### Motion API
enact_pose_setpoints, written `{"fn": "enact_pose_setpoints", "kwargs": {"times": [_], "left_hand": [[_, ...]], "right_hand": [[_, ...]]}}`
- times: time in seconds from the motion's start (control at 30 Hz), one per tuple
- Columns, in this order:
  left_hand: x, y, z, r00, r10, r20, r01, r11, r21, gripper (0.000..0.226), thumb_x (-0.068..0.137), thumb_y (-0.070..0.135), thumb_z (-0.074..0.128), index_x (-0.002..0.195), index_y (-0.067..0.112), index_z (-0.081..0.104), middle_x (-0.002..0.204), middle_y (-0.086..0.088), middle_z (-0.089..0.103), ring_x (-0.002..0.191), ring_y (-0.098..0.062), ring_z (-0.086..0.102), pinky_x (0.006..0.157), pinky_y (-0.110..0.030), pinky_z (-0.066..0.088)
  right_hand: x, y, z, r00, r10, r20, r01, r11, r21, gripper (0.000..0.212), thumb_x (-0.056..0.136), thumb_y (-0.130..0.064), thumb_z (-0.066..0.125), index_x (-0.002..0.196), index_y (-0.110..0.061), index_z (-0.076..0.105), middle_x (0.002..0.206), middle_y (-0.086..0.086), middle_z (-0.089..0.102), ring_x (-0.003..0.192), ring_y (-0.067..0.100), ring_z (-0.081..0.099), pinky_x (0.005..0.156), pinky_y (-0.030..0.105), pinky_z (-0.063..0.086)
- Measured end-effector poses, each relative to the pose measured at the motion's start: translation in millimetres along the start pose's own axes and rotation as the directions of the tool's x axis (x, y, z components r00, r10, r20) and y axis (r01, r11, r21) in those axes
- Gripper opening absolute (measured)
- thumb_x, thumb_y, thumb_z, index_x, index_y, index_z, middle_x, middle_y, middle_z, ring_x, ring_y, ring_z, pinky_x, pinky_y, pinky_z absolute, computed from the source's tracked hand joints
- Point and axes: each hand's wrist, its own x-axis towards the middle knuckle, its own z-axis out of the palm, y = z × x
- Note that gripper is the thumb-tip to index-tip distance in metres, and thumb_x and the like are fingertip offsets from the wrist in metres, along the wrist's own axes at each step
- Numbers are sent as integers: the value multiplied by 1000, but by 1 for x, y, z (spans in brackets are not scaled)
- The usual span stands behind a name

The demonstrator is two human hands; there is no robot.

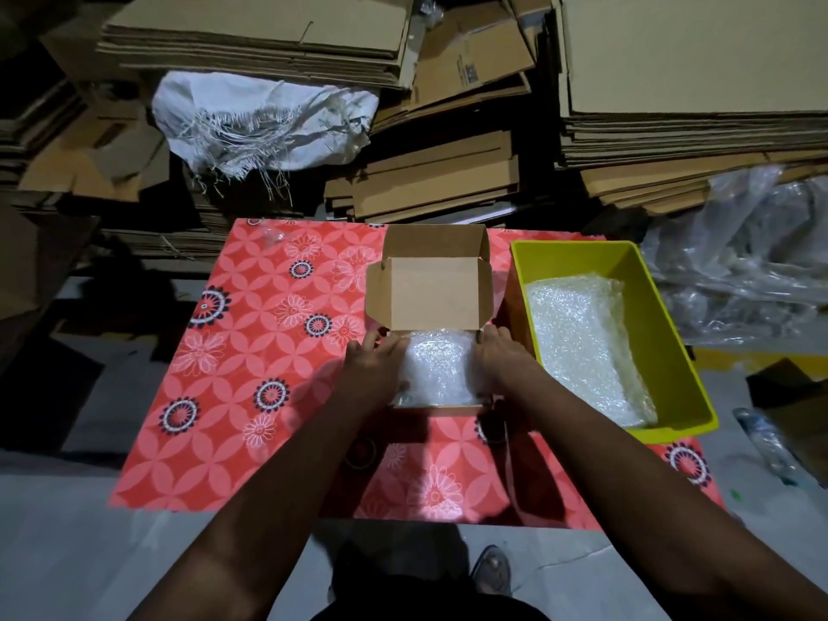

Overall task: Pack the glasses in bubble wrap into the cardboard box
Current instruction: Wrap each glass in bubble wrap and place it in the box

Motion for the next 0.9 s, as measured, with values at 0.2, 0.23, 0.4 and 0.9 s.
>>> {"fn": "enact_pose_setpoints", "kwargs": {"times": [0.2,0.23,0.4,0.9], "left_hand": [[2,-1,-12,998,0,-69,-6,997,-80,90,48,44,92,128,17,60,123,2,66,107,-28,61,79,-40,47],[1,-3,-13,999,7,-51,-11,997,-76,91,46,45,92,127,18,61,121,2,66,106,-28,61,79,-39,46],[2,-9,-10,1000,21,14,-20,999,-45,89,51,53,89,129,21,60,126,3,66,115,-30,57,88,-43,46],[21,-7,-13,996,15,90,-18,999,39,100,41,62,92,129,30,58,119,10,68,107,-22,61,85,-39,49]], "right_hand": [[9,3,-4,959,-212,-187,236,965,116,63,86,-25,73,139,-5,48,132,13,53,120,30,53,103,36,45],[10,2,0,969,-210,-128,231,956,180,76,83,-32,77,145,-6,42,138,14,50,125,31,52,106,35,44],[14,-6,9,988,-144,-49,144,989,-21,98,72,-58,78,147,-15,32,149,7,43,136,29,41,107,47,35],[19,-10,4,995,-86,47,92,987,-128,92,67,-51,83,137,-10,39,127,11,65,123,28,60,117,62,13]]}}
